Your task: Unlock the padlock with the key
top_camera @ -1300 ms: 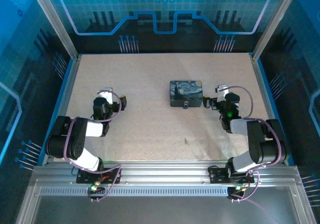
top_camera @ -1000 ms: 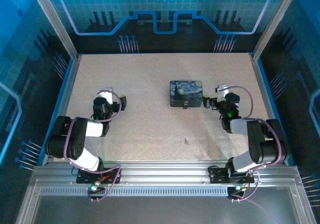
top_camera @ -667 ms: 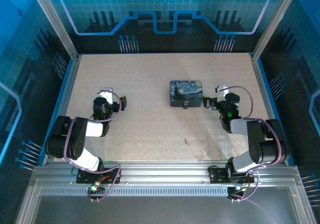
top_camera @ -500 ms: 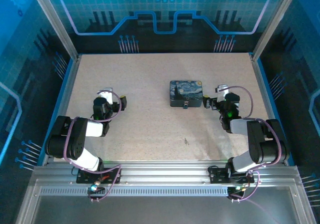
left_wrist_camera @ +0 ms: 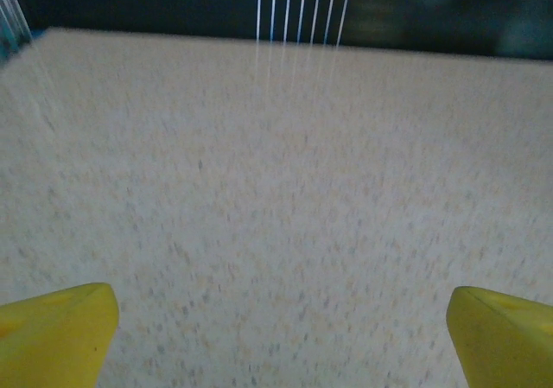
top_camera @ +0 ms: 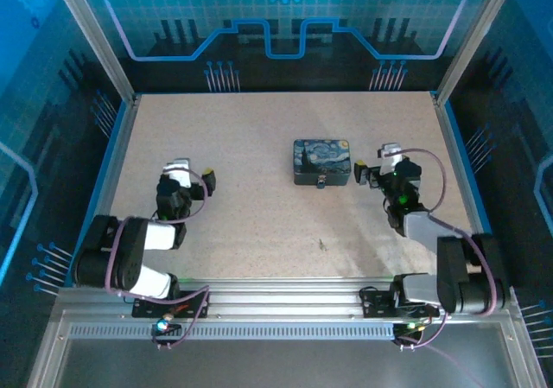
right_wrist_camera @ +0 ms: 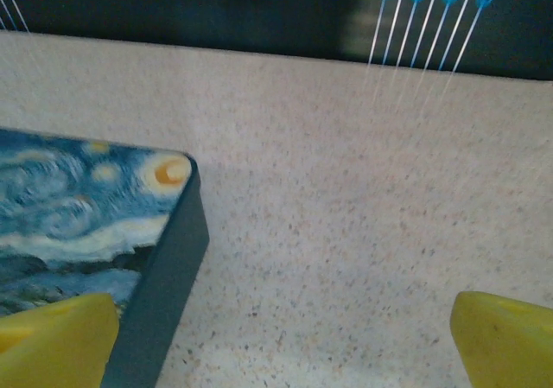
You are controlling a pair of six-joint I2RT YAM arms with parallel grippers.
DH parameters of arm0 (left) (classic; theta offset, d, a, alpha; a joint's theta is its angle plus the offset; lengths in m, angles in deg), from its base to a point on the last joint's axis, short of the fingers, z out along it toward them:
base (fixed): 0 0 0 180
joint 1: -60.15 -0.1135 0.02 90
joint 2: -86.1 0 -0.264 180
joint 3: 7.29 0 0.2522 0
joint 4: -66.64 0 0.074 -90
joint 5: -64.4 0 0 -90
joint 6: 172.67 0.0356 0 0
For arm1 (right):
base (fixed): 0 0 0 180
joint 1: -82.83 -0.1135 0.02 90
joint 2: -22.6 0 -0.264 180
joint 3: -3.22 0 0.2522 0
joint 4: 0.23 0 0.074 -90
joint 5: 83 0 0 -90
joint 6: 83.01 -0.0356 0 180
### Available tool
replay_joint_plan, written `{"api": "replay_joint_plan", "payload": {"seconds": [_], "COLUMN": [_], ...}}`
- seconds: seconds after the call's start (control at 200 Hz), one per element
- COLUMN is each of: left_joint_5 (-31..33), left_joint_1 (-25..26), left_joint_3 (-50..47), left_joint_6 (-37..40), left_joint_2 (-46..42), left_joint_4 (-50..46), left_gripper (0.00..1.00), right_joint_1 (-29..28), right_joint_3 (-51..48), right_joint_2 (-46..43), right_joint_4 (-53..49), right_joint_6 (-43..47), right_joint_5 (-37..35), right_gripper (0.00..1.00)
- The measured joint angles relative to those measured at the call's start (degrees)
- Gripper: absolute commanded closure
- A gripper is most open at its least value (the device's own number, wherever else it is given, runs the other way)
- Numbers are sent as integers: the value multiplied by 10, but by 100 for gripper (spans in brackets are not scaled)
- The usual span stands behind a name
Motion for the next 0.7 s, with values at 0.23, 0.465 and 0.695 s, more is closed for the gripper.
{"api": "replay_joint_plan", "payload": {"seconds": [0.23,0.465,0.695], "left_joint_5": [5,-82,-173], "left_joint_1": [0,17,97], "left_joint_3": [105,264,335], "left_joint_6": [-82,-226,-309], "left_joint_2": [-153,-122,12], "left_joint_4": [-216,-412,-485], "left_gripper": [1,1,3], "right_joint_1": [10,104,106], "right_joint_3": [59,118,183], "right_joint_2": [-76,-18,94], "right_joint_4": [-146,-229,-256], "right_joint_6": [-47,-134,-182], "right_joint_5": [26,170,270], "right_gripper": [0,0,0]}}
